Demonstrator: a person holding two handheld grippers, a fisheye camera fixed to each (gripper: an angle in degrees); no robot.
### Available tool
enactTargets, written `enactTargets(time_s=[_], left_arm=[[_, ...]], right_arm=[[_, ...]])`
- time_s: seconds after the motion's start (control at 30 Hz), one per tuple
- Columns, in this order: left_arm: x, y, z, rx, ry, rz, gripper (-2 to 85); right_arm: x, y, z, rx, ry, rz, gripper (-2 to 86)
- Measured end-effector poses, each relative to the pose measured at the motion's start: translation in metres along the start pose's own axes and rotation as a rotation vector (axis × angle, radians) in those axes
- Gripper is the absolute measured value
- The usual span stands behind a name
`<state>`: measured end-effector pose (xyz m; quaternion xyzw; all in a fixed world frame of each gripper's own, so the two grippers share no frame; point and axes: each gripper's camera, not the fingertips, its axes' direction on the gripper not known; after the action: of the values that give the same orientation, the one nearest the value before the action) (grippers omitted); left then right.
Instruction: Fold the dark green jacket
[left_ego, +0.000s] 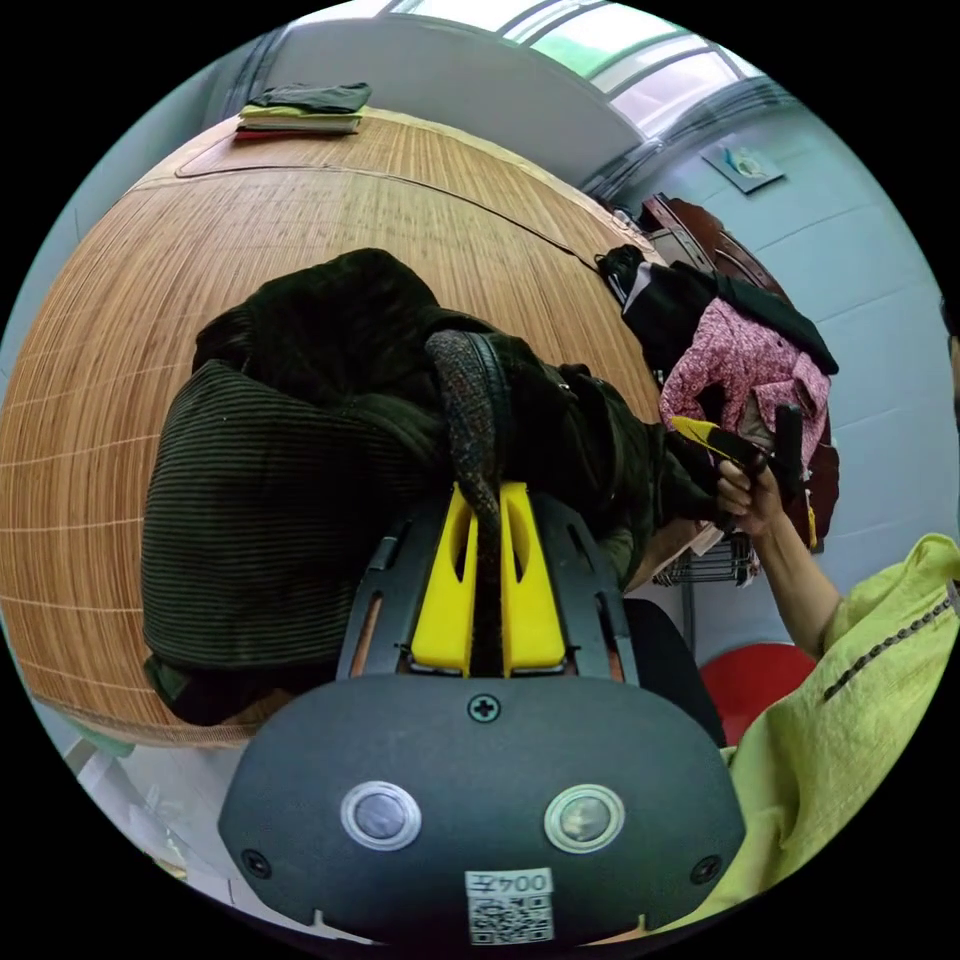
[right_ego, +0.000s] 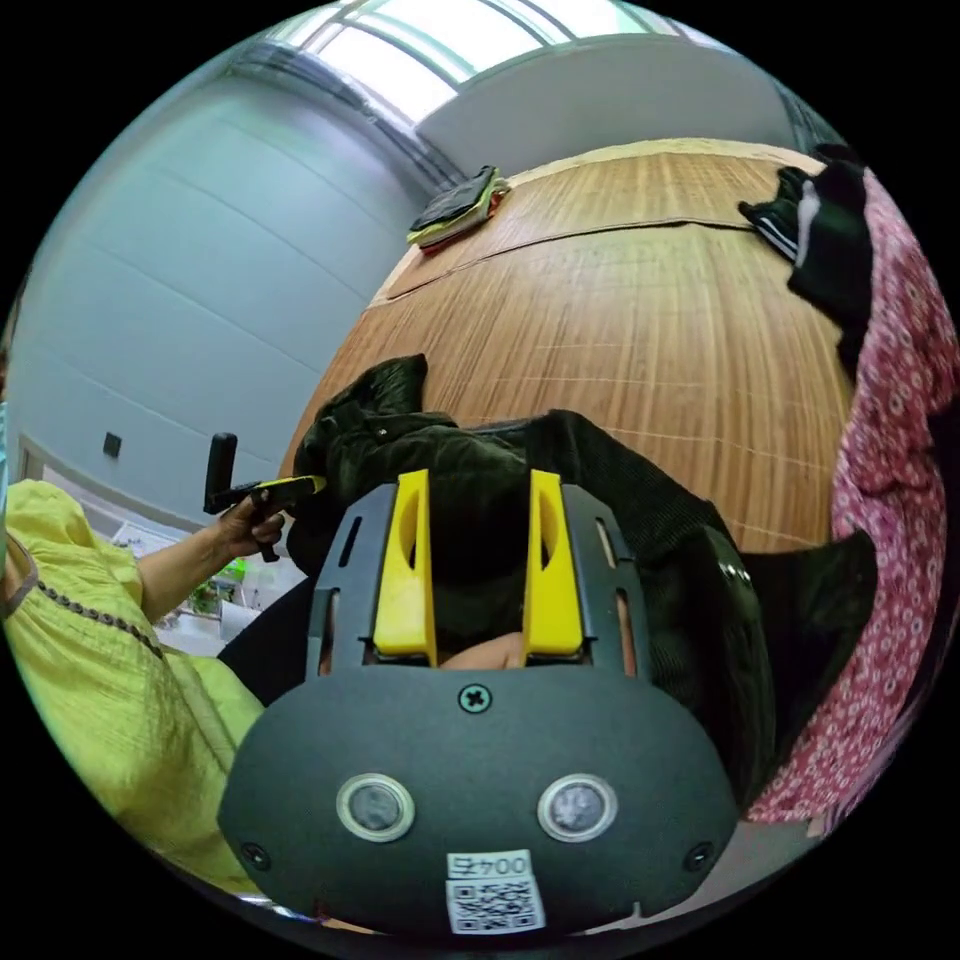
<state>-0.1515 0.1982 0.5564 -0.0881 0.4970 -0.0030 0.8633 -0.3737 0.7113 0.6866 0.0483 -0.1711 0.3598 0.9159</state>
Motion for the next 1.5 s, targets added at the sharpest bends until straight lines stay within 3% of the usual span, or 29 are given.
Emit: enactTargets(time_s=[0.17,0.27,0.33,0.43,0.53,0.77,0.9,1.07,1.27,1.5], left_arm=[[0.000,0.031,-0.001,0.055,0.001,0.064,5.0],[0.005,0.053,-0.005,0.101,-0.028,0.115,4.7],[0.008,0.067,-0.011,0.143,-0.043,0.135,4.5],[0.013,0.095,-0.035,0.208,-0.055,0.089,3.9],[0.021,0.123,-0.055,0.204,-0.086,0.109,2.9],[0.042,0.204,-0.071,0.248,-0.055,0.142,1.5],[0.070,0.250,-0.103,0.282,-0.129,0.280,1.4],[0.043,0.286,-0.109,0.233,-0.113,0.253,1.2],[0.009,0.298,-0.083,0.199,-0.016,0.145,0.9],[-0.009,0.287,-0.072,0.168,0.036,0.106,0.6]], right_arm=[[-0.052,-0.015,0.067,-0.116,0.022,-0.205,7.9],[-0.080,0.008,0.097,-0.169,0.222,-0.237,0.7],[-0.100,0.041,0.078,-0.085,0.262,-0.183,-0.3],[-0.123,0.104,0.037,0.046,0.171,-0.045,-0.6],[-0.144,0.155,0.019,0.069,0.155,-0.043,-0.5],[-0.149,0.187,-0.037,0.209,0.122,-0.010,5.2],[-0.158,0.161,-0.059,0.202,0.186,-0.086,9.0],[-0.163,0.095,-0.058,0.172,0.260,-0.154,10.3],[-0.149,-0.031,0.022,-0.165,0.380,-0.239,12.6],[-0.129,-0.147,0.118,-0.451,0.098,-0.365,14.1]])
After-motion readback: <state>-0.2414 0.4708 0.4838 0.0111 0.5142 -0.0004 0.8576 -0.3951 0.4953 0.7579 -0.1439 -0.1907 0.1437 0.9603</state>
